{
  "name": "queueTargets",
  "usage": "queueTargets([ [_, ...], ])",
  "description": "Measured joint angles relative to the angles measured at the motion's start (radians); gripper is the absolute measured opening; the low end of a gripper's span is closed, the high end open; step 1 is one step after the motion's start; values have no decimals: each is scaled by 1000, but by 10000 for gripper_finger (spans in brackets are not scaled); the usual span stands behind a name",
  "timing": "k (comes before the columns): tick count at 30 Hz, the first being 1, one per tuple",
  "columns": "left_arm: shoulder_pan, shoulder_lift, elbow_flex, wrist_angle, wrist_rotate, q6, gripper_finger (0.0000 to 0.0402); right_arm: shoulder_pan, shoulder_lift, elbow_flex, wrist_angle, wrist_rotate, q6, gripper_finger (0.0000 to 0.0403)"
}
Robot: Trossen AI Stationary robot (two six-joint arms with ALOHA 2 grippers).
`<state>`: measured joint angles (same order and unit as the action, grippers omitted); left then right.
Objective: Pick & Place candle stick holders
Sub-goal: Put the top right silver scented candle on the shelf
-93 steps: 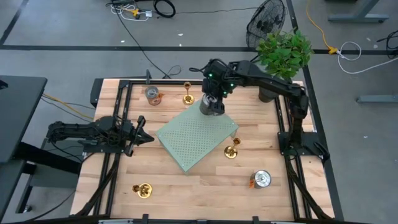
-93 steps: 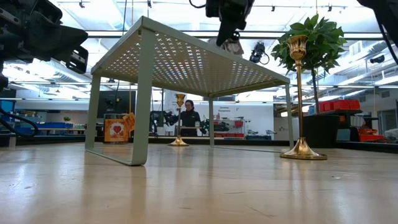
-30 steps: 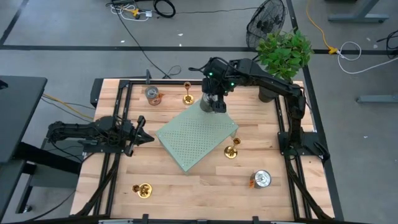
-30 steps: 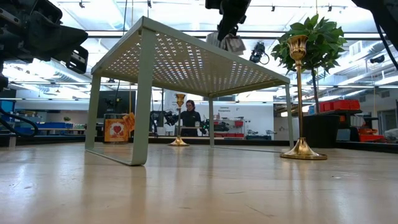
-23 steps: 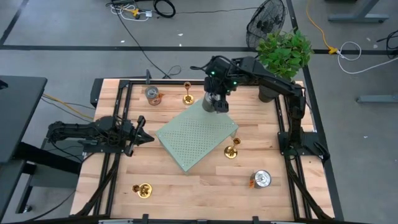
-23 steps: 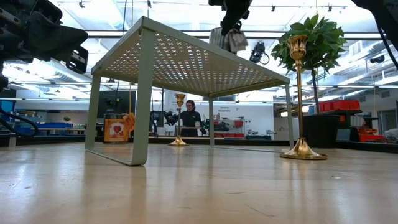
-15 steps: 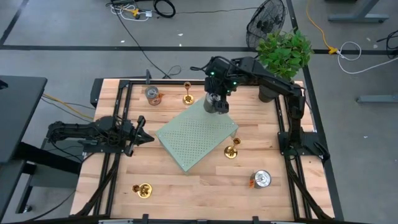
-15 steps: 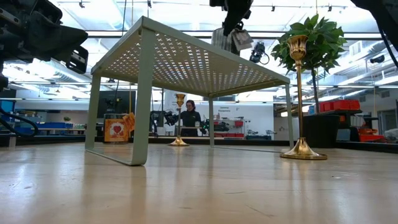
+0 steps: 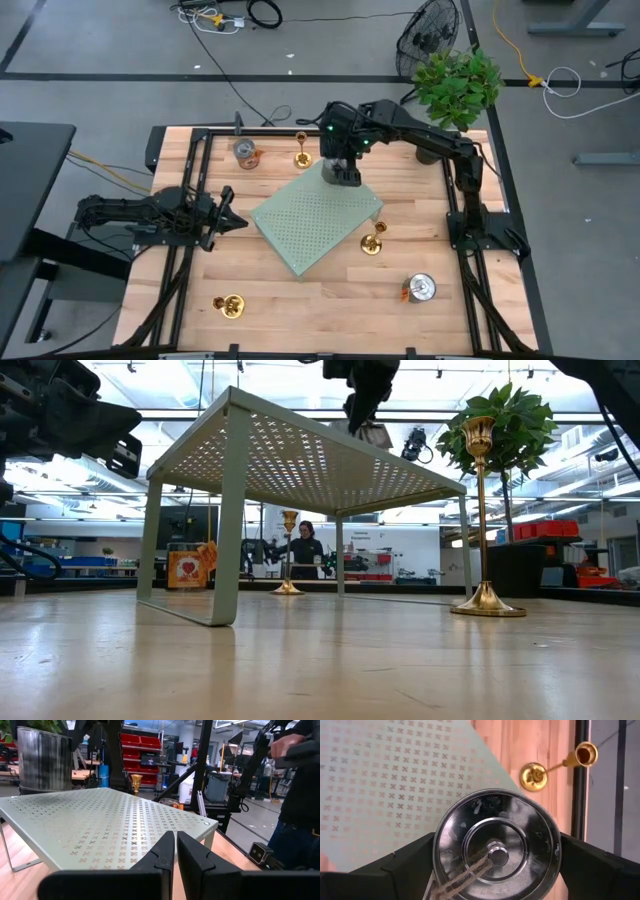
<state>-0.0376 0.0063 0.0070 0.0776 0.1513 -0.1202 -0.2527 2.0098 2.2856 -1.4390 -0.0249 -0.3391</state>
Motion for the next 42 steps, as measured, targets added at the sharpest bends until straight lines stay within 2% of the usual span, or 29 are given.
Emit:
queueTargets([
  [5,0,0,0,-1,0,0,25,0,-1,-12,25,-28,-17,368],
  [17,0,0,0,0,0,0,25,0,-1,-94,59,-10,-14,368],
  [42,0,0,0,0,0,0,25,-2,-1,-96,89,9,-17,370],
])
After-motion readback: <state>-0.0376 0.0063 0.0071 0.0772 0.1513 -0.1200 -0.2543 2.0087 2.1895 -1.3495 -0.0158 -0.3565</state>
